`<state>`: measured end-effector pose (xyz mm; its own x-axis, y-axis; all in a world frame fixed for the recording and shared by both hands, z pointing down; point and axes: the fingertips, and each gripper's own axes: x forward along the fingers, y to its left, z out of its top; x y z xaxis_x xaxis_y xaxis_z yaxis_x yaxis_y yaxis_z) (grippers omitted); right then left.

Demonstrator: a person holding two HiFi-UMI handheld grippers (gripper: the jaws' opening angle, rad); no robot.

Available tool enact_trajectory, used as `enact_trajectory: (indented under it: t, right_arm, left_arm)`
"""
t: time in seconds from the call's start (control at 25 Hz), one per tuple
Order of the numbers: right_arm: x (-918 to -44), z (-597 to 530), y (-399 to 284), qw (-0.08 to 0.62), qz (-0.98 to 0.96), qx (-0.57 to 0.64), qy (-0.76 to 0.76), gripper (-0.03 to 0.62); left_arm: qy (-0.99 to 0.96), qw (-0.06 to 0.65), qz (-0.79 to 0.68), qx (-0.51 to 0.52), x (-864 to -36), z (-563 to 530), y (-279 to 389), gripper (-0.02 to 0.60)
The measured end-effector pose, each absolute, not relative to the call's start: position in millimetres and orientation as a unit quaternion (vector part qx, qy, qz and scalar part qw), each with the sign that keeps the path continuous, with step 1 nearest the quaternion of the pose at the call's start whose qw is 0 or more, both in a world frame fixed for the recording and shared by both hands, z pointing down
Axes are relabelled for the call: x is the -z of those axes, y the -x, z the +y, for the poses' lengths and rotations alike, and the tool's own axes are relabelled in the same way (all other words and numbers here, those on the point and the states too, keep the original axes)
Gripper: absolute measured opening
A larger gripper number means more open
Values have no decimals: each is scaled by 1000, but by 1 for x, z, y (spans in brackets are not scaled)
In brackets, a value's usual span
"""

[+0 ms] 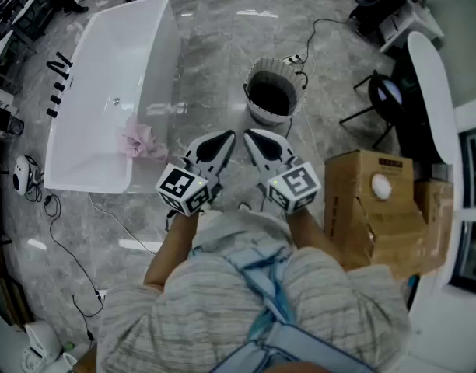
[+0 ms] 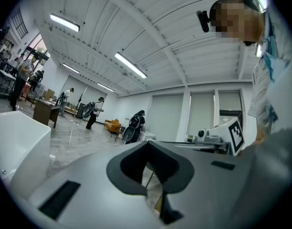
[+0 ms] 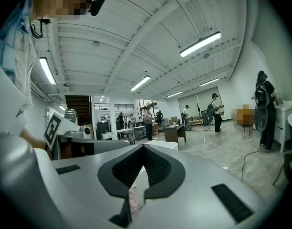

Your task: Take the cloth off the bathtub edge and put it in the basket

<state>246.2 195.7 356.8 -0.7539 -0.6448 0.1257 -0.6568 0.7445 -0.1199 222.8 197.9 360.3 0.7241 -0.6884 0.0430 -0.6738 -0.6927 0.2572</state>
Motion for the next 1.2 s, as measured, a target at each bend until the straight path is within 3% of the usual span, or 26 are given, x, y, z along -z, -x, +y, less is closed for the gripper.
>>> enact_trajectory:
  t: [1.2]
  right_arm:
    - [-369,172,-257,11,-946,-106,-305,4]
  left_arm:
    - [-925,130,-357,28,-364,169,-241,5]
